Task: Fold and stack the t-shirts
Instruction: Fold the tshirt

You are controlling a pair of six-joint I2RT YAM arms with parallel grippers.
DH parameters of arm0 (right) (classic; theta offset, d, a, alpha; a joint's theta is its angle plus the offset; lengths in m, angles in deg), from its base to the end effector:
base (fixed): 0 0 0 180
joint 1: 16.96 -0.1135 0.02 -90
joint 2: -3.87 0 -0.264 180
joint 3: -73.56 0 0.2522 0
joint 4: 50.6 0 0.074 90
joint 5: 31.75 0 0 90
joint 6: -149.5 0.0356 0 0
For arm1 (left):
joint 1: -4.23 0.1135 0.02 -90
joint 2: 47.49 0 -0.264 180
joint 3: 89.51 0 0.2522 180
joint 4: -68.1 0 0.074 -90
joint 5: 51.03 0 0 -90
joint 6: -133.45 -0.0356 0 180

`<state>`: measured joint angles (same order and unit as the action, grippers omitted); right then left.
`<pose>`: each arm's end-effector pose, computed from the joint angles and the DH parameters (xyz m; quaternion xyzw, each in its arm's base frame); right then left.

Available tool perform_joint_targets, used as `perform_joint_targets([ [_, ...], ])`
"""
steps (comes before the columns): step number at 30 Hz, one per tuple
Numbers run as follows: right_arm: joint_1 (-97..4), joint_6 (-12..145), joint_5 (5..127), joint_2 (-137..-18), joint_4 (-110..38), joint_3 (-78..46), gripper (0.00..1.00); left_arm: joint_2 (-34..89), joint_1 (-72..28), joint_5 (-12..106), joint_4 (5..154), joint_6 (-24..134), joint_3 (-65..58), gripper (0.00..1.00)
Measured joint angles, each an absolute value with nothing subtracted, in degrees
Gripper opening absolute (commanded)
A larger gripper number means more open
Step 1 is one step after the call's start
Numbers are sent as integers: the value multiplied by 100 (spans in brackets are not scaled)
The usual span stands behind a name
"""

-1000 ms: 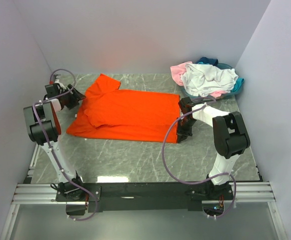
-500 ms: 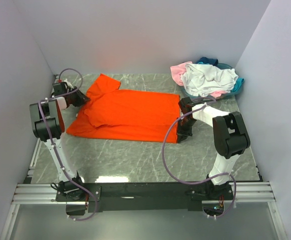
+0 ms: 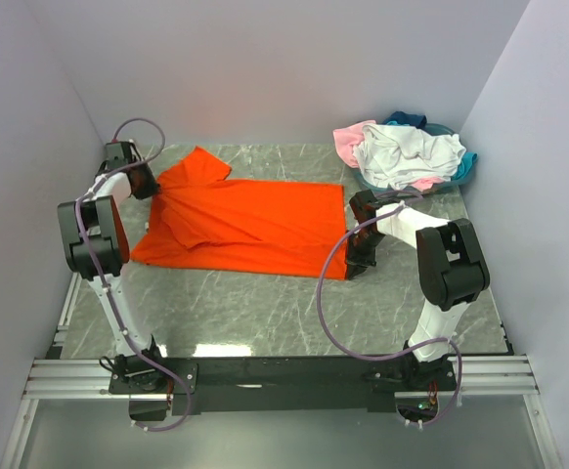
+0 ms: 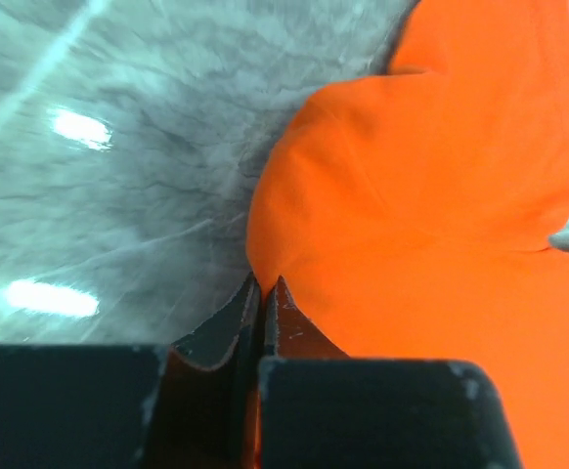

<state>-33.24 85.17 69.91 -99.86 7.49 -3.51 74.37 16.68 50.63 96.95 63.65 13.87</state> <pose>0.3032 0.0961 0.1484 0.0767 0.9908 0.1111 0.0062 0.4628 0.0948 0.1777 -0.2250 0.8997 -0.1189 0.3547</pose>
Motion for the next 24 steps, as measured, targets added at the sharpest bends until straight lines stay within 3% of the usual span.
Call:
perform_joint_targets([
  [2, -3324, 8517, 6991, -9986, 749, -351, 0, 7234, 1589, 4753, 9824, 6239, 1396, 11],
  [3, -3324, 8517, 6991, -9986, 749, -351, 0, 7120, 1561, 4635, 9883, 6188, 1396, 23],
  [6, -3324, 8517, 6991, -9986, 749, -351, 0, 6794, 1543, 4351, 9905, 6053, 1381, 39],
  [10, -3324, 8517, 6993, -9986, 749, -351, 0, 6399, 1602, 3901, 9840, 6007, 1348, 51],
  [14, -3324, 8517, 6995, -9986, 745, -347, 0, 6346, 1670, 3745, 9761, 6025, 1326, 51],
  [19, -3324, 8517, 6997, -9983, 734, -338, 0, 6425, 1766, 3765, 9756, 6119, 1092, 43],
  [24, -3321, 8519, 7000, -9944, 690, -292, 0, 6674, 1827, 3800, 9759, 6134, 828, 43],
])
